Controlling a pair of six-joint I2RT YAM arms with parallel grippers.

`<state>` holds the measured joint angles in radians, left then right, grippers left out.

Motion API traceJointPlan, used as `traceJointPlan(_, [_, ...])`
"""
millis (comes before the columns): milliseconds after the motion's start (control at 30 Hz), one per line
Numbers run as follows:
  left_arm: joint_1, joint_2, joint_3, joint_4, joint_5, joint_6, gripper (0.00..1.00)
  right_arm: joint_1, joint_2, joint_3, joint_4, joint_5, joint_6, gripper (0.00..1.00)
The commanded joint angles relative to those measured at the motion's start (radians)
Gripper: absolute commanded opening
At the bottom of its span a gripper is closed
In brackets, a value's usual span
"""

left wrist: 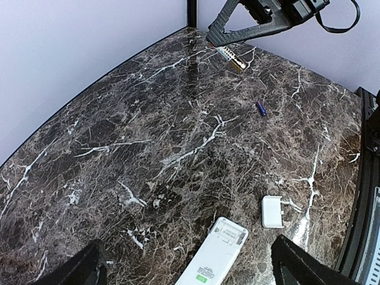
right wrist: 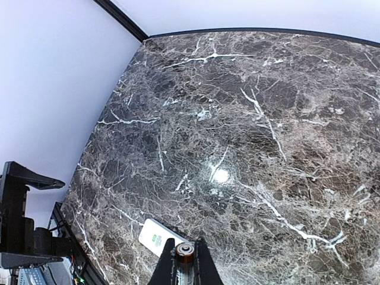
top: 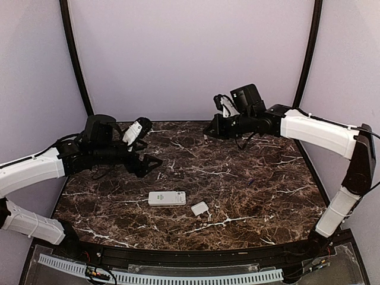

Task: Load the batteries into the remote control
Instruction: Move the remote control without batteries to the center of the board.

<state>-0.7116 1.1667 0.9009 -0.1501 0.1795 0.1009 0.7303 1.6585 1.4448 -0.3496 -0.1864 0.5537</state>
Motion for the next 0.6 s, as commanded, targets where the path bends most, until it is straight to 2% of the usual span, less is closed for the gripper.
traceJointPlan(0, [-0.003,0.004,-0.005,0.009,0.01,-0.004,0.96,-0.011,0.004,0.014,-0.078,0.05,0.045,0.0])
traceJointPlan(167, [-0.003,0.026,0.015,-0.024,-0.024,-0.001,0.96,0.003,-0.003,-0.072,-0.191,0.082,0.112,0.0])
traceJointPlan(367, [-0.003,0.038,0.024,-0.042,-0.039,-0.001,0.96,0.065,0.039,-0.161,-0.395,0.206,0.179,0.0])
traceJointPlan(567, [-0.003,0.053,0.03,-0.055,-0.043,0.0,0.95,0.118,0.1,-0.231,-0.421,0.191,0.211,0.0])
